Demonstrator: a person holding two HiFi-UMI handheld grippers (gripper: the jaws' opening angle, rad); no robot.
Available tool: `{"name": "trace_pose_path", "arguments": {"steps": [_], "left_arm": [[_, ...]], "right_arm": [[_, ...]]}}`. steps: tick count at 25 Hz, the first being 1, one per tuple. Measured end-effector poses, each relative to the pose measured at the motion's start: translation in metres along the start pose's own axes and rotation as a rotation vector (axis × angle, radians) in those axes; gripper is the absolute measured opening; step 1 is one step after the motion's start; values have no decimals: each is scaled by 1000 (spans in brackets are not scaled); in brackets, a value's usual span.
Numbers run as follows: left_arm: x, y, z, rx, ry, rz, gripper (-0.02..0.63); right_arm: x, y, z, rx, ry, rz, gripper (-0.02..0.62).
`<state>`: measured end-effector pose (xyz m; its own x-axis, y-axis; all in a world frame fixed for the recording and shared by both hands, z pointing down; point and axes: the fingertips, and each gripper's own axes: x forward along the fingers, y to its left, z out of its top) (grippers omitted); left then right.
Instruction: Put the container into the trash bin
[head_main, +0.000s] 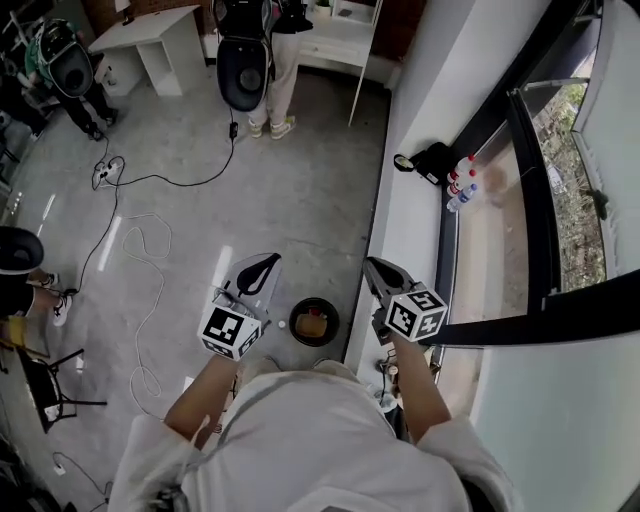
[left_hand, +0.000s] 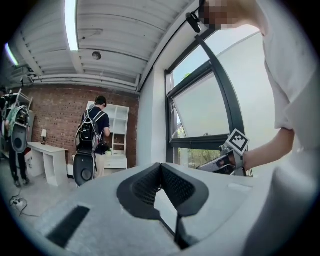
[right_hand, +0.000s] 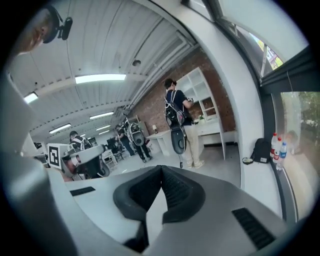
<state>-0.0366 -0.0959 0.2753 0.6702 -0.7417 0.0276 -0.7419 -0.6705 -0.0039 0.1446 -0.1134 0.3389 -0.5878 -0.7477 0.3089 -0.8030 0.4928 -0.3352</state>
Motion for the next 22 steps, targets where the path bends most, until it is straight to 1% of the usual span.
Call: {"name": "trace_pose_path", "arguments": {"steps": [3, 5, 10, 13, 16, 19, 20, 22], "left_arm": [[-7, 5, 24, -5, -45, 19, 17], [-15, 10, 38, -21, -71, 39, 17], [-41, 30, 72, -46, -145, 100, 15], [-56, 35, 86, -48, -174, 117, 17], [-71, 36, 89, -46, -186, 131, 15], [-84, 42, 86, -61, -205, 166, 17], [-87, 45, 84, -71, -213, 181, 17], [-94, 49, 78, -88, -213, 200, 17]], "right_arm": [[-23, 9, 32, 13, -88, 9, 2], [-37, 18, 47, 7, -126, 22, 2], [-75, 43, 87, -67, -228, 16, 2], [-97, 56, 109, -115, -288, 9, 2], [-121, 66, 120, -180, -332, -30, 2], [-140, 67, 119, -256, -341, -106, 2], [-145, 66, 116, -270, -338, -131, 2], [-152, 65, 107, -267, -334, -164, 2]]}}
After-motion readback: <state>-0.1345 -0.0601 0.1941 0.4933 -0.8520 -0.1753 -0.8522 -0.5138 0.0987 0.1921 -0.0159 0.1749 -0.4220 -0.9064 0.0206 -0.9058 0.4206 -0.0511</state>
